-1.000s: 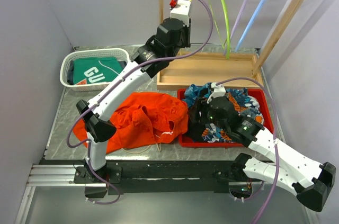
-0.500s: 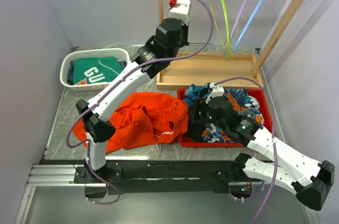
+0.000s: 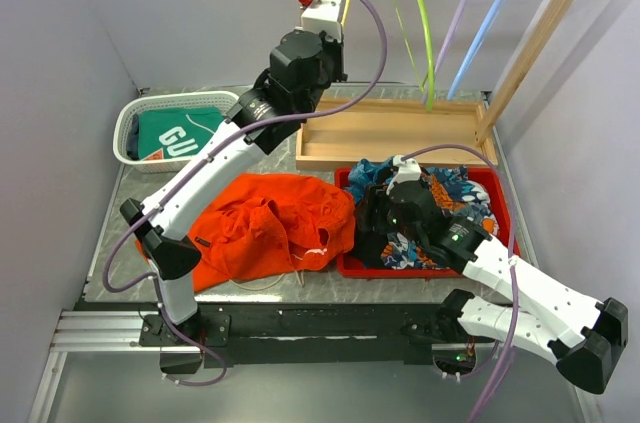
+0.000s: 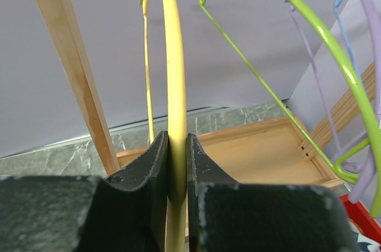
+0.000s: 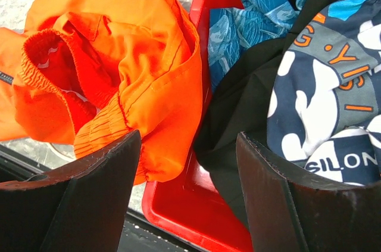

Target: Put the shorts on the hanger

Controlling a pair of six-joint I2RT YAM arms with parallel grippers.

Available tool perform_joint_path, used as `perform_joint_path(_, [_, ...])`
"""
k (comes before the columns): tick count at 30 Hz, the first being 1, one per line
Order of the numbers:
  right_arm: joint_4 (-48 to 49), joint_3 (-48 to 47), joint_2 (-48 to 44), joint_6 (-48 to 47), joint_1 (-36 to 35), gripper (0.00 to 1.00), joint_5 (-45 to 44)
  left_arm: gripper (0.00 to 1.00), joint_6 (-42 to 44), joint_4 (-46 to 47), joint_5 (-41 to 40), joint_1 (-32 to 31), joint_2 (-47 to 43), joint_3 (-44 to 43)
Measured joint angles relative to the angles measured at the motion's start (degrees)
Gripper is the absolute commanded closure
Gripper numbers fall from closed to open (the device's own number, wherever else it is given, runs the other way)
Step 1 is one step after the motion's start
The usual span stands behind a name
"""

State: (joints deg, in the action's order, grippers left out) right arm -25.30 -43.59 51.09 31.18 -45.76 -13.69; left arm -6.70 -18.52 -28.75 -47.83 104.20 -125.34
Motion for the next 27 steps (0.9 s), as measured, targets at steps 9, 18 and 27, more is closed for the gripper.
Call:
perform_joint_path(9, [0.0,0.0,0.0,-0.2,0.0,0.27,-0.9,0.99,-0.4,5.7,0.4,0.0,-5.1,8.6])
perform_joint_path(18, [0.0,0.0,0.0,-0.2,0.0,0.27,-2.1,0.99,-0.5,12.7,0.5,0.0,-6.8,13.5])
perform_joint_path(27, [-0.3,0.0,-0.9,-0.2,0.0,0.27,-3.0,0.99,-1.5,16.2,0.7,0.0,-10.2,18.3])
